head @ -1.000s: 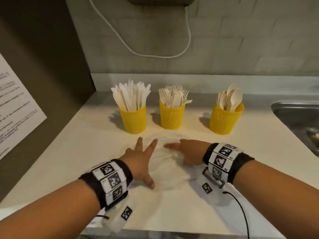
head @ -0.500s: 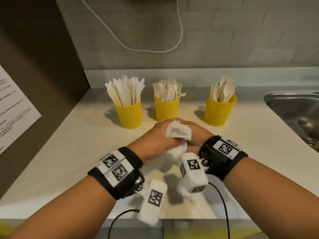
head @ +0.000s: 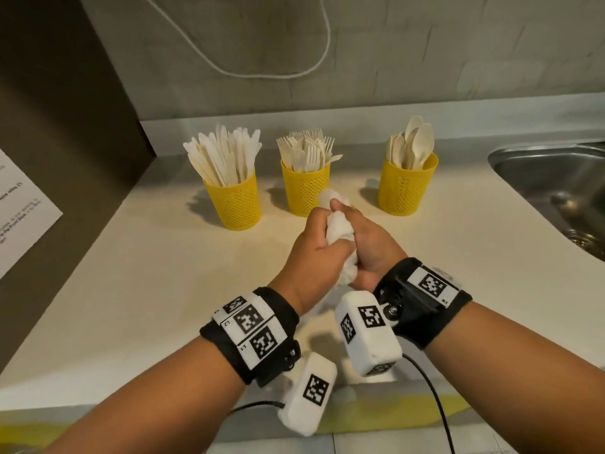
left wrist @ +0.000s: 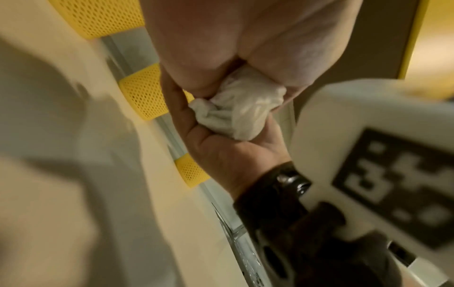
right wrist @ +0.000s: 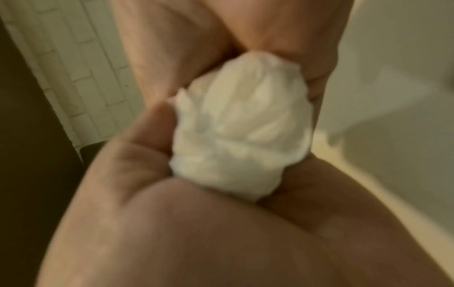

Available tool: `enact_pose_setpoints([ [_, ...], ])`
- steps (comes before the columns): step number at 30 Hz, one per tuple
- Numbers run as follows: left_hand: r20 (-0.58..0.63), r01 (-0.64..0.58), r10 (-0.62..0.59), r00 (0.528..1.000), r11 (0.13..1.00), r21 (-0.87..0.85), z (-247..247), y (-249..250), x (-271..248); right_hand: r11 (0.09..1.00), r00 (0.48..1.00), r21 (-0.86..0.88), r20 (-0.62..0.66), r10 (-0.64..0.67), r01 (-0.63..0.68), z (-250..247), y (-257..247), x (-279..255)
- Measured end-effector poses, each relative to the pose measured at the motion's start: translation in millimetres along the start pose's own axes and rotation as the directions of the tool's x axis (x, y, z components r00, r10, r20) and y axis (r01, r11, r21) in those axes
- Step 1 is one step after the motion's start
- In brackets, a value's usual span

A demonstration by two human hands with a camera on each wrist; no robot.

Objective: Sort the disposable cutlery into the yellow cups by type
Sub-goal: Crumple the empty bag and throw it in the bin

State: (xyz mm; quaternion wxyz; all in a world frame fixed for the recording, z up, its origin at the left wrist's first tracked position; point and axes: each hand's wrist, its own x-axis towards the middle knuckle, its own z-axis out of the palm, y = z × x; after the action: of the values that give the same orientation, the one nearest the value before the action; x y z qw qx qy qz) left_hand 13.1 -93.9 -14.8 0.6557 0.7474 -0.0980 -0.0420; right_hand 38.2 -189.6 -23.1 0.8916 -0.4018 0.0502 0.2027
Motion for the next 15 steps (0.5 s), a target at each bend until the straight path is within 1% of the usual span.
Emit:
enact_pose_setpoints([
  [1,-0.020,-0.015,0.015,1.000,1.000,-0.015,0.3,0.1,1.2,1.000,1.000,-0.005,0.007,-0.016,0.016,-0.6,0.9,-1.8],
  [2,-0.069,-0.043,0.043,0.997,0.999,-0.003,0.1,1.9,3.4,1.000,0.999,-0.002,0.027,-0.024,0.024,-0.3,2.8,-3.5],
  [4,-0.162,-0.135,0.148,0.975,0.987,0.091,-2.8,4.0,8.6,0.999,0.999,-0.014,0.027,-0.042,0.042,1.5,7.2,-7.4],
  [5,-0.173,-0.170,0.204,0.964,0.967,0.191,-5.3,2.8,10.7,0.998,0.998,-0.005,0.027,-0.058,0.058,3.5,8.0,-10.1],
  [6,-0.163,-0.187,0.251,0.954,0.925,0.330,-9.0,-0.5,12.8,0.998,0.996,0.011,0.059,-0.061,0.060,3.9,8.9,-12.3],
  [7,-0.138,-0.177,0.276,0.951,0.855,0.487,-13.9,-2.6,15.3,0.998,0.993,0.013,0.104,-0.058,0.057,5.3,8.5,-15.3],
  [8,-0.105,-0.137,0.256,0.961,0.769,0.625,-17.4,-5.5,17.2,0.998,0.988,-0.011,0.149,-0.051,0.054,5.6,9.2,-19.2],
  [9,-0.070,-0.090,0.198,0.978,0.694,0.714,-19.1,-5.3,18.0,0.996,0.982,-0.064,0.182,-0.042,0.055,6.0,10.3,-23.1],
  [10,-0.031,-0.057,0.118,0.993,0.673,0.737,-20.2,-6.2,20.6,0.992,0.977,-0.115,0.210,-0.032,0.058,5.0,11.7,-27.6],
  [11,0.021,-0.022,0.010,1.000,0.708,0.705,-19.6,-2.3,20.9,0.985,0.977,-0.158,0.211,-0.032,0.066,2.3,12.5,-33.1],
  [12,0.069,0.025,-0.084,0.994,0.797,0.603,-18.4,4.2,20.2,0.978,0.978,-0.190,0.202,-0.040,0.079,-1.5,11.6,-39.7],
  [13,0.096,0.092,-0.150,0.984,0.892,0.442,-15.0,13.5,17.9,0.972,0.980,-0.214,0.190,-0.058,0.099,-6.6,9.5,-47.6],
  [14,0.116,0.155,-0.190,0.975,0.953,0.261,-10.0,22.7,13.6,0.963,0.982,-0.238,0.166,-0.087,0.126,-12.9,5.9,-58.2],
  [15,0.145,0.205,-0.215,0.966,0.976,0.079,-3.6,32.3,7.4,0.963,0.985,-0.230,0.125,-0.116,0.143,-21.1,1.3,-70.2],
])
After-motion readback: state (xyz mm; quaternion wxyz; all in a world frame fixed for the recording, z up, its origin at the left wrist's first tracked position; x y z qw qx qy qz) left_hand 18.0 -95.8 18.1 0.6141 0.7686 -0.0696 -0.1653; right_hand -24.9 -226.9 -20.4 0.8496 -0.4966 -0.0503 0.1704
